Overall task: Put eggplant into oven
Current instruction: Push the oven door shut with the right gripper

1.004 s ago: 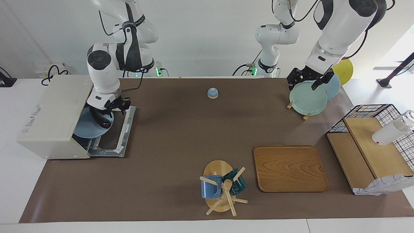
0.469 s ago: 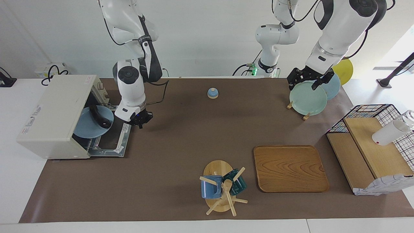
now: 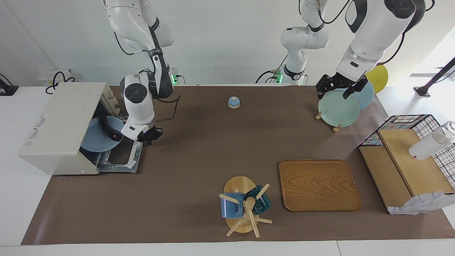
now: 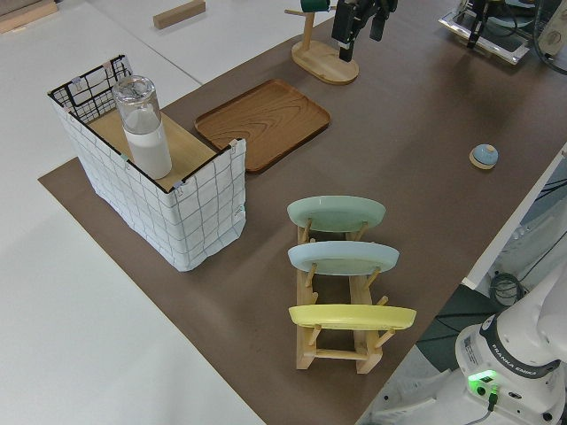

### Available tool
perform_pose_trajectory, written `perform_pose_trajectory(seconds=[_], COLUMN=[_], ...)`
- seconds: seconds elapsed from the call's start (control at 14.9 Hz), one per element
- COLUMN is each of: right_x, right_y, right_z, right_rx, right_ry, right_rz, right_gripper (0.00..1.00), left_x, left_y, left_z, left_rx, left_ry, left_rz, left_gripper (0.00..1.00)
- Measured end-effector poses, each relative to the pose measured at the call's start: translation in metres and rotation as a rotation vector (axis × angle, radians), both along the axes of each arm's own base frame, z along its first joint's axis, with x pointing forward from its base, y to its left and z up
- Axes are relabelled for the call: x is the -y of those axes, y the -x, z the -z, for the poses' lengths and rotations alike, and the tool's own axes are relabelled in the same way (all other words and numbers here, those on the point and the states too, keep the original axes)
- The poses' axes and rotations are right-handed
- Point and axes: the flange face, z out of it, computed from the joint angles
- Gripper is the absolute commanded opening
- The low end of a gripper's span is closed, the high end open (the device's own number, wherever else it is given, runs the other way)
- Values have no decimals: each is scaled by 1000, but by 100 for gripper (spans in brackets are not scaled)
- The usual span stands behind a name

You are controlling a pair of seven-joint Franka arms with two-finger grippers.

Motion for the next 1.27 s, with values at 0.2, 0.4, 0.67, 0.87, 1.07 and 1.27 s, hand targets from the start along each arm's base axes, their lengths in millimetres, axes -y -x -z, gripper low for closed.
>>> perform_pose_trajectory(seconds=[0.2,0.4,0.67,0.87,1.07,1.27], right_x=[10,7,-8,9,42,85], right_y=[1,2,-6,-18,-19,-16], right_z=[2,3,-26,-76,-117,-144], right_rx=[-2,-5,-75,-96,-107,-103], right_ry=[-3,19,107,132,135,125], right_rz=[20,-17,-132,-170,-178,-182], right_gripper=[0,0,0,0,0,0], left_x=[0,0,0,0,0,0], left_y=[0,0,0,0,0,0], left_z=[0,0,0,0,0,0], left_rx=[0,0,0,0,0,0], left_ry=[0,0,0,0,0,0], left_rz=[0,0,0,0,0,0], left_gripper=[100,100,100,100,100,100])
